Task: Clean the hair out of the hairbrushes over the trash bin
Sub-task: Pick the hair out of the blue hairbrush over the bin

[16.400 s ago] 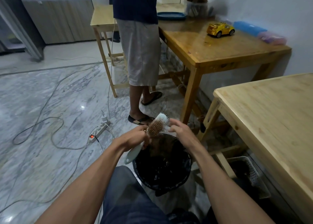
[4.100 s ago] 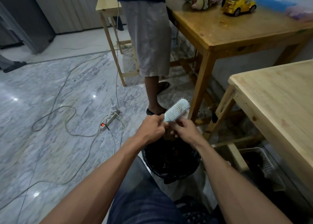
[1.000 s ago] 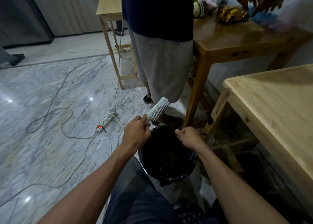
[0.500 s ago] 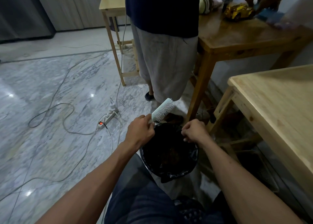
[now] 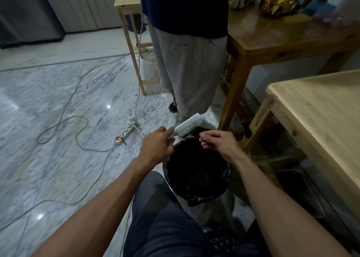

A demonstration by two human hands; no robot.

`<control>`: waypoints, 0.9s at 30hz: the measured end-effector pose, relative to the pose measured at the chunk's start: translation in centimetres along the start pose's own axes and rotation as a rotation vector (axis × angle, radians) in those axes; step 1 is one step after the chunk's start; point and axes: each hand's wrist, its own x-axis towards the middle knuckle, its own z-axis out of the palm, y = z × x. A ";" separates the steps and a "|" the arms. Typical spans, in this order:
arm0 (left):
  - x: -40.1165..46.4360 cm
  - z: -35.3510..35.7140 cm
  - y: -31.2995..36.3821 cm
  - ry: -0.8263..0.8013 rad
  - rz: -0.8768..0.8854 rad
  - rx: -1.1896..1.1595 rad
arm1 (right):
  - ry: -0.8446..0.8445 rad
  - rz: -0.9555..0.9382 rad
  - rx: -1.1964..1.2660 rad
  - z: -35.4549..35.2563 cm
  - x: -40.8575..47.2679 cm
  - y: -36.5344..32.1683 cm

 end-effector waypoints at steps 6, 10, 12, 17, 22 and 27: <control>-0.6 0.3 -0.4 0.053 -0.164 0.109 | 0.173 0.078 -0.104 -0.4 0.0 1.3; -0.5 0.4 0.0 0.033 -0.199 0.067 | 0.108 0.273 -0.152 -0.1 -0.5 2.4; -0.5 0.5 0.5 0.016 -0.190 0.046 | 0.079 0.374 -0.184 0.0 -0.5 2.3; -0.2 0.8 1.2 -0.006 -0.187 0.010 | 0.165 0.293 -0.466 -0.9 -0.4 0.8; 0.1 1.2 2.1 -0.039 -0.205 -0.082 | 0.352 0.133 -0.827 -1.8 -0.1 0.7; 0.2 1.4 2.5 -0.077 -0.222 -0.177 | 0.255 0.183 -0.906 -1.7 -0.1 0.8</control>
